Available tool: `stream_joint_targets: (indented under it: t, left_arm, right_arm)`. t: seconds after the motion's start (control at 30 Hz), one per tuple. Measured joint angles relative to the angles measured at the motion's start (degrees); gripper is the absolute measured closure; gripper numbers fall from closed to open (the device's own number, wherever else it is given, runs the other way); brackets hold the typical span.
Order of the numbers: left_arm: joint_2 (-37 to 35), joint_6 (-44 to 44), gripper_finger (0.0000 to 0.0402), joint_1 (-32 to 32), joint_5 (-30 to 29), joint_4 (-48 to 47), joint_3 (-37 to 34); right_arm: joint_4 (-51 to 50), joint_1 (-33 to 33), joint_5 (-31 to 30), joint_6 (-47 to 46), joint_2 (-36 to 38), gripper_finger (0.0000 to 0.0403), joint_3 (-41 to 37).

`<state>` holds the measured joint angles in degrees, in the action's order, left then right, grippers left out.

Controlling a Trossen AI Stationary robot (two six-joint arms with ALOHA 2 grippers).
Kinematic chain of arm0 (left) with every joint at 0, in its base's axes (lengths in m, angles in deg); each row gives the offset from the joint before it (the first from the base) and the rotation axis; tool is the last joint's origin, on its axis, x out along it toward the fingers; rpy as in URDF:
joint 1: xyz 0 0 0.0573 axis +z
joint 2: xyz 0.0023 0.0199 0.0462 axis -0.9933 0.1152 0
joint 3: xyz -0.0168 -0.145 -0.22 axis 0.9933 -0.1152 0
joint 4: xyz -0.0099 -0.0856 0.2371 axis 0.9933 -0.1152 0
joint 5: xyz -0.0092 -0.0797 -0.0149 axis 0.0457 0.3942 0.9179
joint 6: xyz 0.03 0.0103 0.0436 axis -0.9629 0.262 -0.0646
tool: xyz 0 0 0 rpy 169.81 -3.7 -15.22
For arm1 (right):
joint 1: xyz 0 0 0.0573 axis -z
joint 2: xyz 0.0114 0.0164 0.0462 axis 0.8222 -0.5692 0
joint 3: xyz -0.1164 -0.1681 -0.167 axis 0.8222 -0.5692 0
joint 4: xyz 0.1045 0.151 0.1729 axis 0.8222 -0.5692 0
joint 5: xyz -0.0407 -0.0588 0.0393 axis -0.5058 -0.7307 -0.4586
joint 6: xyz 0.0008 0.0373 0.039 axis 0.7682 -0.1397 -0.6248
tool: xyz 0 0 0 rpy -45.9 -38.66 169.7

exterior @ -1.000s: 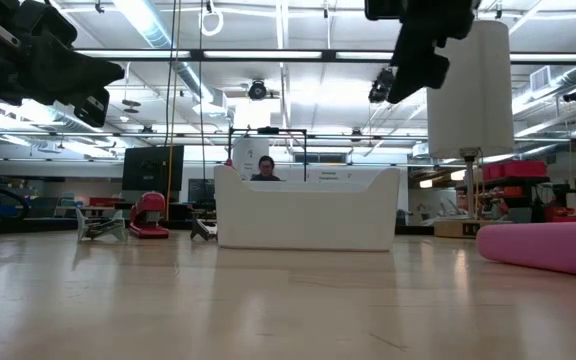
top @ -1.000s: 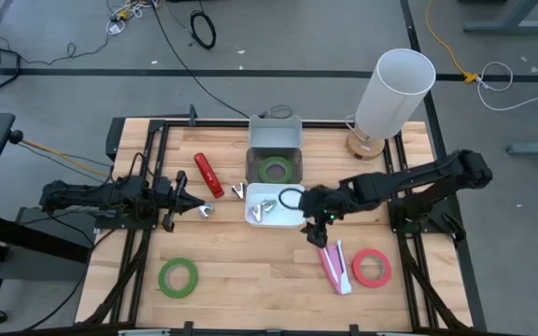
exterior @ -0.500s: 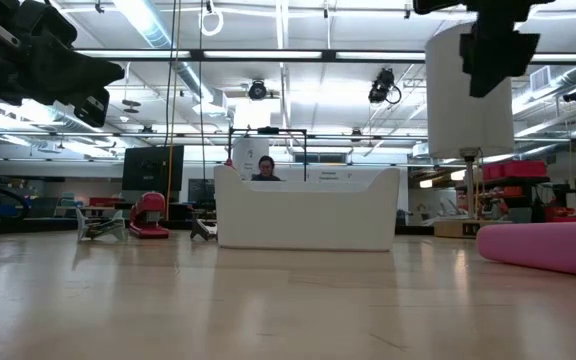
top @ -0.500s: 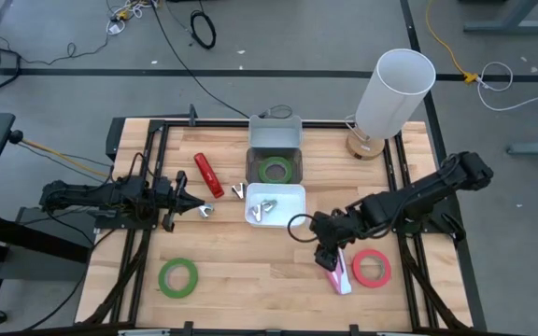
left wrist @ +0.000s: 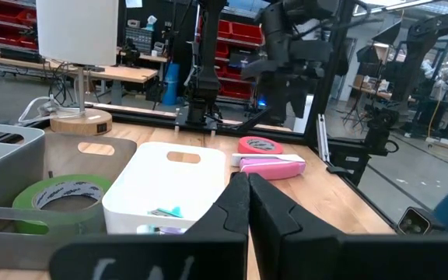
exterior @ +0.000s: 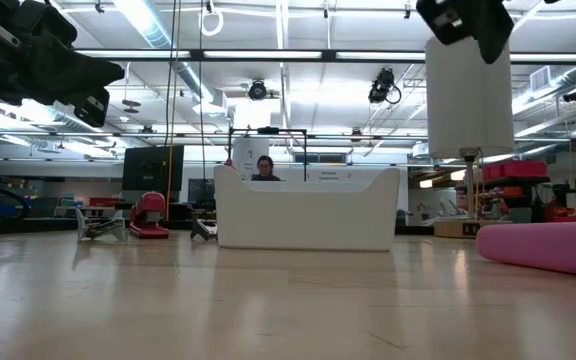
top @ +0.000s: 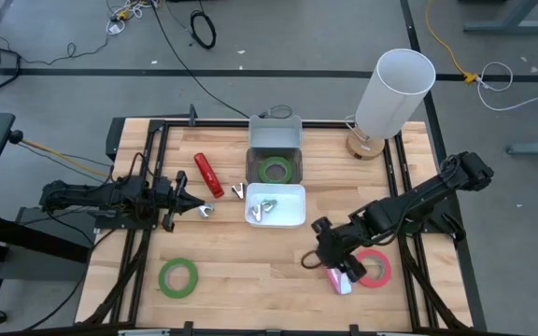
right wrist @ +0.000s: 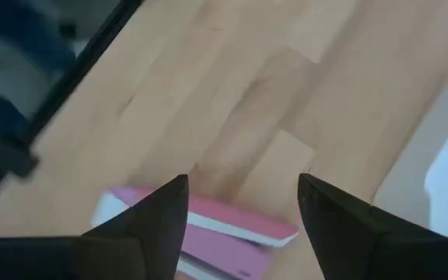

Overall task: Pick and place Stapler, Stapler remover, tape
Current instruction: Put the pink stapler in the gray bin

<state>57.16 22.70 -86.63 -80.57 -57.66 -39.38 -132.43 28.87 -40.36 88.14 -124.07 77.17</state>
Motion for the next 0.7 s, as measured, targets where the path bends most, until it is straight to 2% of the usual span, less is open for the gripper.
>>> stream_joint_targets:
  t: [0.2,0.4,0.5,0.7]
  left_arm:
    - [0.0,-0.01,0.0399,0.02,0.01,0.0,0.0]
    - [0.0,-0.01,0.0399,0.01,0.01,0.0,-0.02]
    - [0.0,-0.01,0.0399,0.02,0.01,0.0,-0.02]
    - [0.0,0.01,0.0399,0.01,0.01,0.0,-0.01]
  right_arm:
    - [-3.78,-3.2,-0.77,21.96,0.0,0.0128,0.0]
    - [-5.07,-7.12,-7.56,35.45,0.01,0.0076,-0.23]
    - [-5.06,-8.69,-9.08,42.39,0.02,0.0055,-1.39]
    - [-4.89,-11.69,-8.1,46.46,0.02,0.0036,-4.14]
